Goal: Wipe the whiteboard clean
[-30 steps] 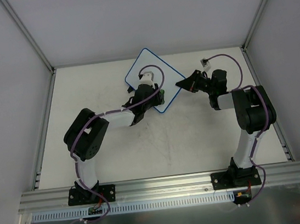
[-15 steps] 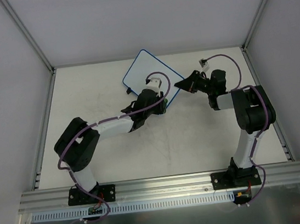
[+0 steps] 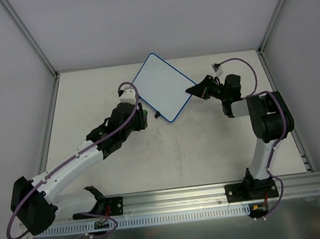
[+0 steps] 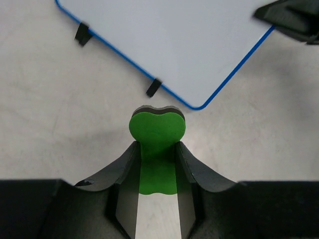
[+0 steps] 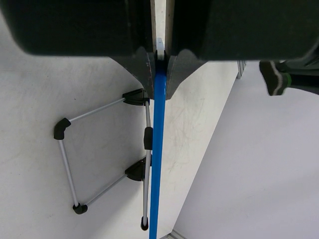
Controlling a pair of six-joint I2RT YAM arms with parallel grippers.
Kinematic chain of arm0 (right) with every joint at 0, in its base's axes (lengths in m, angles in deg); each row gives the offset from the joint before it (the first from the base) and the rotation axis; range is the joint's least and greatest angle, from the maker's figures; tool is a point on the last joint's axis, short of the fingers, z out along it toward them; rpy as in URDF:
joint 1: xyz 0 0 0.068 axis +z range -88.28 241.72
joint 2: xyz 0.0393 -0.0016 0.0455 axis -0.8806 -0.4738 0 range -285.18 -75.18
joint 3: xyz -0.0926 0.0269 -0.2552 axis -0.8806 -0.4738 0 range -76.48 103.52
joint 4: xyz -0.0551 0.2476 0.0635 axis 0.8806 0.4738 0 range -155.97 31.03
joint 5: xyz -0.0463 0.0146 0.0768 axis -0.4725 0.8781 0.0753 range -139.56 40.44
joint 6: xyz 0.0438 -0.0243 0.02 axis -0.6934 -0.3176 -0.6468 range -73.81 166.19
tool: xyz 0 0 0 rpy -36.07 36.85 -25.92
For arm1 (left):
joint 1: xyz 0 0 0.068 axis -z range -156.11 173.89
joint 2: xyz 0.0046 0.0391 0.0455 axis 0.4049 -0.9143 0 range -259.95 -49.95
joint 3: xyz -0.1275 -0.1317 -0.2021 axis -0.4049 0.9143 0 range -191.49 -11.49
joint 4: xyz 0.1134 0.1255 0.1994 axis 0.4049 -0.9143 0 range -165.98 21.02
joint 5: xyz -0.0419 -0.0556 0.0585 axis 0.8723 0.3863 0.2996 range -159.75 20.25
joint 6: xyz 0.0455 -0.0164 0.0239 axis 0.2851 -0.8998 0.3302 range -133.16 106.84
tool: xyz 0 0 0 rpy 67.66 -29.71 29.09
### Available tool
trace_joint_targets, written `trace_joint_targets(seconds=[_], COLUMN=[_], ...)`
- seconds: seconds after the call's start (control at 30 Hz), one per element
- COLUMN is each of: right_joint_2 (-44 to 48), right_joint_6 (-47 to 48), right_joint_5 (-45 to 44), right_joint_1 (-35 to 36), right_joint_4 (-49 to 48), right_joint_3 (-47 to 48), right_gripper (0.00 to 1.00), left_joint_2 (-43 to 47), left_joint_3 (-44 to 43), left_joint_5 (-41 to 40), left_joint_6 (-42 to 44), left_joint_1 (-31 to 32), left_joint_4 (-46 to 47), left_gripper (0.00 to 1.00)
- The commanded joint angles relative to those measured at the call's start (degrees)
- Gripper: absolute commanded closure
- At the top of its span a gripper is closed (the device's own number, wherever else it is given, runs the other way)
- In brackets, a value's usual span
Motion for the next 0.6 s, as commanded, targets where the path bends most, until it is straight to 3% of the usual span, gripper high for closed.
trace_joint_targets(seconds=[0.0, 0.23, 0.57], right_joint_2=[1.09, 1.26, 1.52], right_joint_6=[-1.46, -1.46, -1.02], right_joint_5=[2.23, 2.23, 2.14], right_joint_1=[0.55, 0.73, 0.91], right_joint_4=[-8.04, -7.95, -7.86], right_joint_3=[2.71, 2.71, 2.09], right_gripper=[1.0, 1.0, 1.0], left_joint_2=[5.1, 4.95, -5.34], left_joint_3=[5.43, 11.5, 11.33], left_joint_5=[3.16, 10.73, 10.38], left_joint_6=[-5.38, -5.93, -5.31], left_joint_1=[-4.31, -12.93, -14.51], left_joint_4=[-11.39, -16.94, -16.06], left_gripper=[1.0, 1.0, 1.0])
